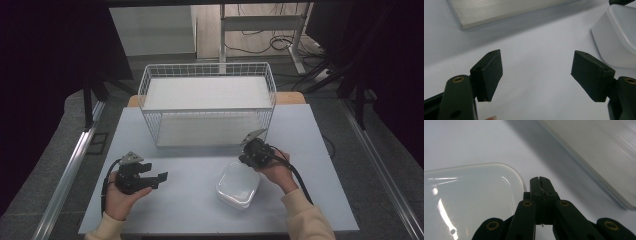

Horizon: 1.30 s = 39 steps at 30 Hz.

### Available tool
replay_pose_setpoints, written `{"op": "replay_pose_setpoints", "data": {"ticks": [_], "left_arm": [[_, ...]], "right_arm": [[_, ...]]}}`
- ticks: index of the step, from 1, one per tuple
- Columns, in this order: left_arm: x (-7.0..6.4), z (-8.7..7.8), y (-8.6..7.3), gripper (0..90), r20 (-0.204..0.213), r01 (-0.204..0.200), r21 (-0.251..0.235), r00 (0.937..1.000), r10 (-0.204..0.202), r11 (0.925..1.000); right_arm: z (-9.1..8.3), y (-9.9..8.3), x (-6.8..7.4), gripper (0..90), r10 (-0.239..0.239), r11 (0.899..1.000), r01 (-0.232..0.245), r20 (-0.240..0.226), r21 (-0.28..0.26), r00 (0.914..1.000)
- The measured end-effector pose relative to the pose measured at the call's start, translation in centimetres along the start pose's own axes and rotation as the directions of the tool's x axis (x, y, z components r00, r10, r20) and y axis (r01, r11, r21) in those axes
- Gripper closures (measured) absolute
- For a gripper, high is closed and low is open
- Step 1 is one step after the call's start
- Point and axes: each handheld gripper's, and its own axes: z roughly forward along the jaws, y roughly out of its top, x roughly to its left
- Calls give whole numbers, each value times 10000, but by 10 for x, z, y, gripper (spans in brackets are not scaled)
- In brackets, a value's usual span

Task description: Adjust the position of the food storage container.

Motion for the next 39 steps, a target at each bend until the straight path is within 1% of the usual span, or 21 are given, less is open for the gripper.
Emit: {"op": "replay_pose_setpoints", "data": {"ticks": [3,5,8,10,11,12,13,15,16,17,18,20,21,22,23,25,28,29,31,33,39], "left_arm": [[0,0,0,251,0,-3,1,10000,3,10000],[0,0,0,251,-5,10,8,10000,-10,10000],[0,0,0,251,0,7,1,10000,-7,10000],[0,0,0,251,11,-24,-7,10000,24,10000],[0,-1,0,251,-1,19,-35,10000,-19,10000],[0,-1,0,251,-1,19,-35,10000,-19,10000],[1,-2,0,251,-6,1,-53,10000,-1,10000],[2,-3,0,251,-6,30,-113,10000,-30,9999],[2,-3,0,251,-6,30,-113,10000,-30,9999],[3,-4,0,251,-21,34,-123,10000,-35,9999],[3,-5,0,251,-14,32,-124,10000,-32,9999],[3,-5,0,251,-16,59,-126,10000,-59,9999],[4,-5,0,251,-12,41,-129,10000,-41,9999],[4,-5,0,251,-13,55,-147,10000,-55,9999],[4,-6,0,251,-25,54,-164,10000,-54,9999],[4,-6,1,250,-25,45,-177,10000,-46,9998],[3,-6,1,250,-24,41,-179,10000,-41,9998],[2,-6,1,250,-18,49,-168,10000,-50,9998],[2,-6,1,250,-21,37,-157,10000,-37,9999],[2,-6,1,250,-22,37,-152,10000,-38,9999],[2,-5,1,250,-12,-10,-144,10000,10,9999]], "right_arm": [[3,4,6,900,-273,9996,273,-250,-10,9993],[6,9,15,900,-480,9988,479,-588,-36,9971],[6,11,18,900,-611,9981,604,-638,-127,9961],[5,11,18,900,-566,9982,555,-582,-212,9967],[-5,11,16,900,-372,9981,355,-318,-511,9988],[-5,11,16,900,-372,9981,355,-318,-511,9988],[-11,10,15,900,-265,9975,251,-207,-659,9994],[-32,4,16,900,-116,9956,123,81,-934,9999],[-32,4,16,900,-116,9956,123,81,-934,9999],[-42,-3,16,900,9,9948,7,152,-1022,9999],[-46,-8,17,900,95,9943,-77,167,-1062,9998],[-50,-14,17,900,169,9943,-149,182,-1059,9997],[-56,-26,18,900,399,9948,-374,253,-943,9989],[-56,-26,18,900,399,9948,-374,253,-943,9989],[-58,-33,19,900,507,9950,-480,291,-875,9983],[-62,-52,21,899,916,9939,-891,362,-651,9951],[-63,-58,20,900,1120,9923,-1094,448,-575,9927],[-62,-62,20,900,1310,9909,-1292,478,-387,9902],[-62,-64,21,900,1346,9906,-1333,494,-293,9897],[-58,-70,24,899,1440,9895,-1443,652,-3,9874],[-50,-76,30,900,1443,9884,-1463,497,410,9883]]}}
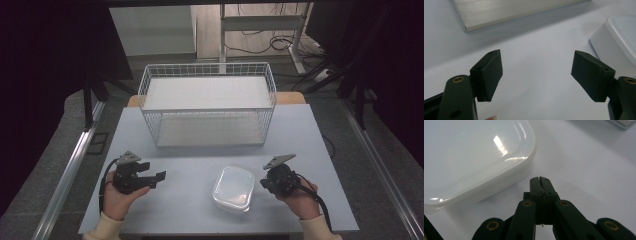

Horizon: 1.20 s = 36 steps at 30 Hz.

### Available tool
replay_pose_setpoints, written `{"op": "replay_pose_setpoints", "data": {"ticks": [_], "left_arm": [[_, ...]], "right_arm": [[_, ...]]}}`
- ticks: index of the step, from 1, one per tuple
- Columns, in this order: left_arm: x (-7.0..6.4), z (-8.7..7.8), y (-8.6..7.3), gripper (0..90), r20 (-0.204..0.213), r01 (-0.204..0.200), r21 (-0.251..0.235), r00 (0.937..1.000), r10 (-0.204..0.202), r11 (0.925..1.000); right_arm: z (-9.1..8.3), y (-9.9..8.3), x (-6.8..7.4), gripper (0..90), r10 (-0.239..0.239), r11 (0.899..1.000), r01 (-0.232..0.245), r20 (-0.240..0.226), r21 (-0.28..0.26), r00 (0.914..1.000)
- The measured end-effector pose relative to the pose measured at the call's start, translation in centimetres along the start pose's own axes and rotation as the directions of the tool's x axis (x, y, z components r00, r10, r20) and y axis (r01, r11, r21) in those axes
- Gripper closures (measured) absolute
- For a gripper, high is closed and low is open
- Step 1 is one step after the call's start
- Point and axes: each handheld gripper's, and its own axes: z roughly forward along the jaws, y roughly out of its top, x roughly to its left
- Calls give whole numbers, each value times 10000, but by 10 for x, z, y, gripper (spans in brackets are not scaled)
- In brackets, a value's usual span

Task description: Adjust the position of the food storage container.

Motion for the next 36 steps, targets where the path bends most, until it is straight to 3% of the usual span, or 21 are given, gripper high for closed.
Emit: {"op": "replay_pose_setpoints", "data": {"ticks": [7,16,29,36], "left_arm": [[-1,2,0,250,26,-29,54,10000,29,10000],[-2,3,0,250,30,-79,90,10000,79,9999],[-1,3,0,250,27,-40,86,10000,39,10000],[-2,4,0,250,45,-80,94,10000,79,9999]], "right_arm": [[6,4,8,899,-249,9996,254,-401,112,9989],[15,9,17,900,-463,9986,476,-540,233,9975],[32,27,44,899,-956,9953,929,-1126,-282,9890],[38,30,47,900,-941,9943,886,-972,-599,9908]]}}
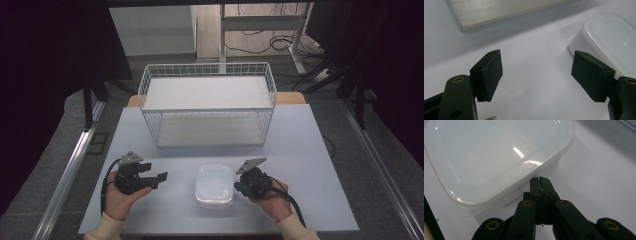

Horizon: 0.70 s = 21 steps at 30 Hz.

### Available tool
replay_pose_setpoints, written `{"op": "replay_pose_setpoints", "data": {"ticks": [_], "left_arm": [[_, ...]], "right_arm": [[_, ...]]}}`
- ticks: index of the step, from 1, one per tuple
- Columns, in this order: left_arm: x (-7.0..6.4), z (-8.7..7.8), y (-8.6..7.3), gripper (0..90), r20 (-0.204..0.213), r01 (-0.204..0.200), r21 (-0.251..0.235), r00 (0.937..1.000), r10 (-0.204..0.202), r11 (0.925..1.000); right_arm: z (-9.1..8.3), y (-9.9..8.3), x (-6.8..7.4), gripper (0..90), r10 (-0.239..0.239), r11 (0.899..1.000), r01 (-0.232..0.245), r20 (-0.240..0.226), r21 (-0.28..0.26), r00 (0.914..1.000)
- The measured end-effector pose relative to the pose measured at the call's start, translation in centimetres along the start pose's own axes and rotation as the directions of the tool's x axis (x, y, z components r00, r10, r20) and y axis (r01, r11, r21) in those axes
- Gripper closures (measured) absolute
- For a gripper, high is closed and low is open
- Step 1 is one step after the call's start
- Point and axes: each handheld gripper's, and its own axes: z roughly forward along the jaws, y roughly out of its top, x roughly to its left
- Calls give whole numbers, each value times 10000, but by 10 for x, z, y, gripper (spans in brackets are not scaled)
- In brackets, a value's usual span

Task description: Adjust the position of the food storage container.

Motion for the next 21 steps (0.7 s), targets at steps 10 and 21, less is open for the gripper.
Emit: {"op": "replay_pose_setpoints", "data": {"ticks": [10,21], "left_arm": [[0,2,-1,250,-23,20,57,10000,-20,10000],[1,0,0,250,-20,43,-37,10000,-43,10000]], "right_arm": [[3,2,2,900,48,9996,-49,-32,-270,10000],[-33,-12,-26,686,1470,9589,-1486,-248,-2416,9888]]}}
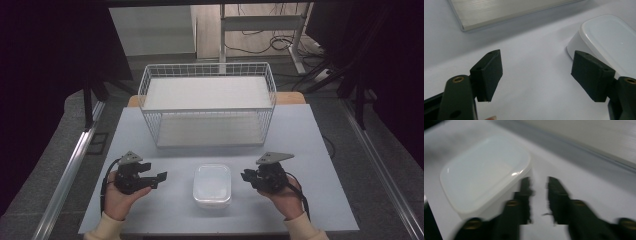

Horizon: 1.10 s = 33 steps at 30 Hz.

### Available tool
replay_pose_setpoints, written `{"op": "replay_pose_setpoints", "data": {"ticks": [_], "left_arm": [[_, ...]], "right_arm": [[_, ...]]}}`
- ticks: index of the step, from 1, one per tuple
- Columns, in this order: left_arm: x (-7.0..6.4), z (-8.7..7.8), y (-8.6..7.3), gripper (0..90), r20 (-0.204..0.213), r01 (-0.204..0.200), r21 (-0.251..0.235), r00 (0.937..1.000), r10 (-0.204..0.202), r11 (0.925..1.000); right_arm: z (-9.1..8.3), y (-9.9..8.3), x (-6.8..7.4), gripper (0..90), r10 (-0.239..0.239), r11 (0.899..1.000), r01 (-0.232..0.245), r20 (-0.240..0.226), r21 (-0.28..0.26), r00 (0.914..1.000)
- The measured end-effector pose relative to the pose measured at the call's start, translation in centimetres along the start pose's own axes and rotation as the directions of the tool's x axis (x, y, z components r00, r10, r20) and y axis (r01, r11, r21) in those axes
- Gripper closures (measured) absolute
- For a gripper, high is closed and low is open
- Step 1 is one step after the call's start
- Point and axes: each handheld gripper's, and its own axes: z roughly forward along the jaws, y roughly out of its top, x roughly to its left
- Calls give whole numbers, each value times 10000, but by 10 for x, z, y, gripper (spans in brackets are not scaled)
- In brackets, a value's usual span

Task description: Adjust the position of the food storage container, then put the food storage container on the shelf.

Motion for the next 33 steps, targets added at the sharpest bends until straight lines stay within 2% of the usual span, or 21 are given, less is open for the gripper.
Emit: {"op": "replay_pose_setpoints", "data": {"ticks": [1,2,5,11,15,25,33], "left_arm": [[1,0,0,250,6,-9,6,10000,9,10000],[1,0,0,250,6,-9,6,10000,9,10000],[1,-1,1,250,70,47,-36,10000,-47,10000],[-1,-3,3,250,48,43,-103,10000,-43,9999],[-2,-2,4,250,121,99,-110,9999,-98,9999],[-5,-3,4,248,221,166,-144,9996,-163,9998],[-7,-5,6,244,388,331,-251,9987,-321,9991]], "right_arm": [[-1,0,-3,584,358,9990,-358,-13,-270,9994],[-1,0,-3,584,358,9990,-358,-13,-270,9994],[-7,1,-11,389,1128,9909,-1133,-115,-727,9936],[-11,-1,-13,281,1409,9853,-1396,59,-980,9900],[-11,-1,-14,261,1583,9830,-1577,-10,-946,9874],[-7,-1,-9,236,1293,9891,-1295,-76,-704,9916],[-5,-1,-10,233,1403,9882,-1404,-64,-611,9901]]}}
